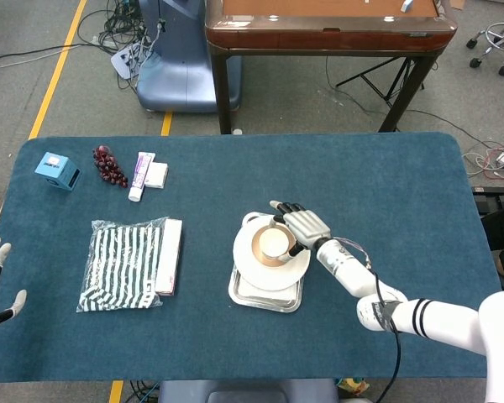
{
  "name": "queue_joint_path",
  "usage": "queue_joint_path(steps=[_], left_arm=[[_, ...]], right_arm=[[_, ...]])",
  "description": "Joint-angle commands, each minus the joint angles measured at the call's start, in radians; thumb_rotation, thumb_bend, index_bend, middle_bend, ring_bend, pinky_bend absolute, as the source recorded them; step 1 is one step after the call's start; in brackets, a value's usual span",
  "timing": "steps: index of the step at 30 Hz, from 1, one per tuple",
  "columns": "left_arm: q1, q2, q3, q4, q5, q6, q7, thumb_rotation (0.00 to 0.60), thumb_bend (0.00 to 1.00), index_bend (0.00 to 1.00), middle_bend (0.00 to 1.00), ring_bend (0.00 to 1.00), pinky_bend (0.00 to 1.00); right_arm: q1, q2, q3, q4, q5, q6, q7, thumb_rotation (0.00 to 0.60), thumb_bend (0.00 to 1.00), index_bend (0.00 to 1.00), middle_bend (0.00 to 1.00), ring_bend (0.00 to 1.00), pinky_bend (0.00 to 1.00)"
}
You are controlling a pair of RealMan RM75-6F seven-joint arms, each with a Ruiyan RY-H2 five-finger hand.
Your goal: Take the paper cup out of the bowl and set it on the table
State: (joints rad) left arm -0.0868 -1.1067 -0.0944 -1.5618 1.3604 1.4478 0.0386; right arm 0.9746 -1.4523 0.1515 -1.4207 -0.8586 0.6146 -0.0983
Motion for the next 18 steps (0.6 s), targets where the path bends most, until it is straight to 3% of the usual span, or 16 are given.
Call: queue_joint_path(steps=[1, 7, 18], left_arm=[[0.000, -0.001, 0.000, 0.000, 0.001, 0.001, 0.001, 0.600, 0.32, 0.00, 0.00, 0.00, 0.00], [0.000, -0.001, 0.001, -0.001, 0.002, 0.001, 0.004, 0.600, 0.32, 0.00, 0.00, 0.00, 0.00], [-0.002, -0.008, 0.004, 0.003, 0.001, -0.003, 0.020, 0.600, 0.32, 0.00, 0.00, 0.00, 0.00]], right_arm=[[-0.001, -0.004, 0.000, 0.002, -0.001, 0.009, -0.003, 0.600, 0.11, 0.40, 0.07, 0.00, 0.00], [-0.002, -0.007, -0.001, -0.004, -0.004, 0.018, -0.010, 0.600, 0.13, 0.45, 0.09, 0.00, 0.00], [0.010, 0.051, 0.010, -0.075, 0.029, 0.054, -0.058, 0.600, 0.13, 0.45, 0.09, 0.00, 0.00]])
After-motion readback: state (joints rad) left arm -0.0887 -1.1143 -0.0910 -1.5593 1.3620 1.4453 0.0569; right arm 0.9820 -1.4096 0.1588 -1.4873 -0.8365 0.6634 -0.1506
